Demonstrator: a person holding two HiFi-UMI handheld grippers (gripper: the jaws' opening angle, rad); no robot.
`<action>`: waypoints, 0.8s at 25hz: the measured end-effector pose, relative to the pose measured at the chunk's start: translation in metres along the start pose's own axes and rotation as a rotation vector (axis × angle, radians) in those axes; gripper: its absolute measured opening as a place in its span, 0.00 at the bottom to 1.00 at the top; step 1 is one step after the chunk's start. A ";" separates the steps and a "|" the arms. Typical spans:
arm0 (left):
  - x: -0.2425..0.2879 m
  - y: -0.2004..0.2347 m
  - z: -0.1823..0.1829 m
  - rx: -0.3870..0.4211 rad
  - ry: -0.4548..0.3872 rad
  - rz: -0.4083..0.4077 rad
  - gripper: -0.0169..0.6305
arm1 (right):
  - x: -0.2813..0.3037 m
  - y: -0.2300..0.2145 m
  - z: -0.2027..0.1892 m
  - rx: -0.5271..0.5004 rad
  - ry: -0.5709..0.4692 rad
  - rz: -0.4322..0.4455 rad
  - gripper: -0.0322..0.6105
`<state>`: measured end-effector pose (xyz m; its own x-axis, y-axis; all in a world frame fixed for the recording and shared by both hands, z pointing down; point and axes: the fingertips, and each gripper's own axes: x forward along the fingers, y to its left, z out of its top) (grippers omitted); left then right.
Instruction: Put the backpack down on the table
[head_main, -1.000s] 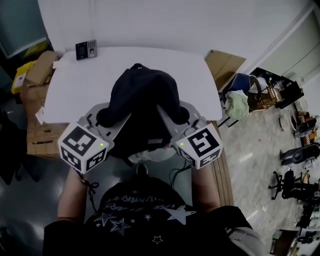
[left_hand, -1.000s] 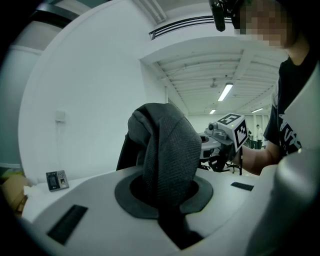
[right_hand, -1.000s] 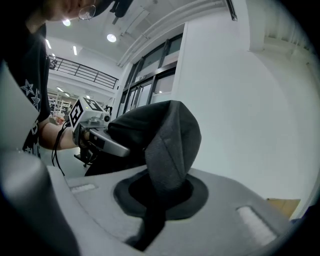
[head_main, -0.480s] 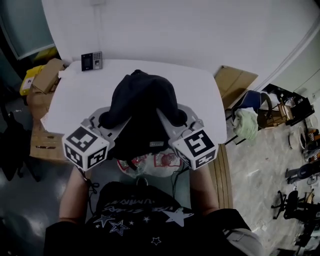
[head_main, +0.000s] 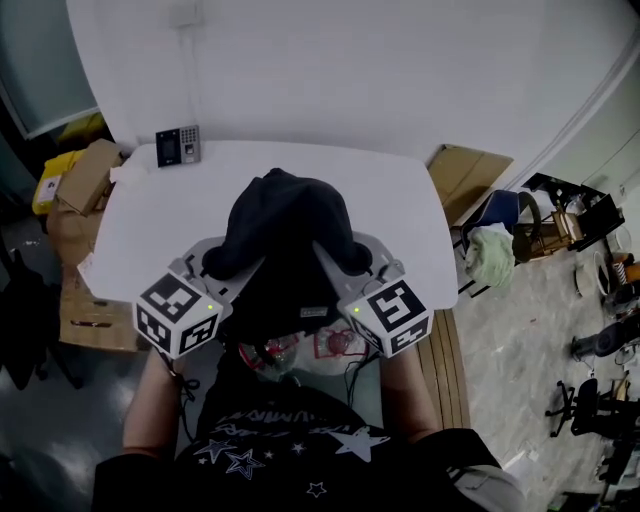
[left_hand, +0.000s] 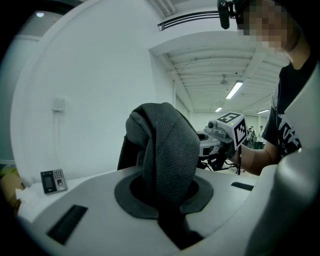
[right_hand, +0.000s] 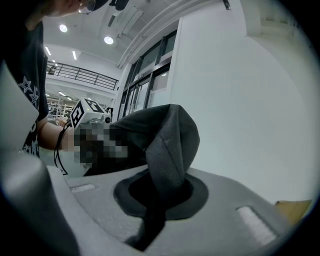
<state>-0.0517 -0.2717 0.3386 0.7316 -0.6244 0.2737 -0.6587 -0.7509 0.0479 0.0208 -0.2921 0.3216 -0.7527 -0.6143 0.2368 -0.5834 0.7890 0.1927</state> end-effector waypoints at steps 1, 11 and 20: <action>0.001 0.008 0.001 0.007 -0.003 -0.010 0.10 | 0.007 -0.003 0.002 0.001 0.001 -0.009 0.08; 0.025 0.109 0.017 0.027 -0.017 -0.102 0.10 | 0.092 -0.045 0.020 0.005 0.033 -0.096 0.08; 0.052 0.189 0.021 0.043 -0.023 -0.147 0.10 | 0.163 -0.081 0.025 -0.016 0.063 -0.131 0.08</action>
<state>-0.1350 -0.4506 0.3412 0.8236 -0.5118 0.2443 -0.5368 -0.8426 0.0446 -0.0620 -0.4558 0.3212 -0.6497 -0.7113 0.2682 -0.6699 0.7025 0.2404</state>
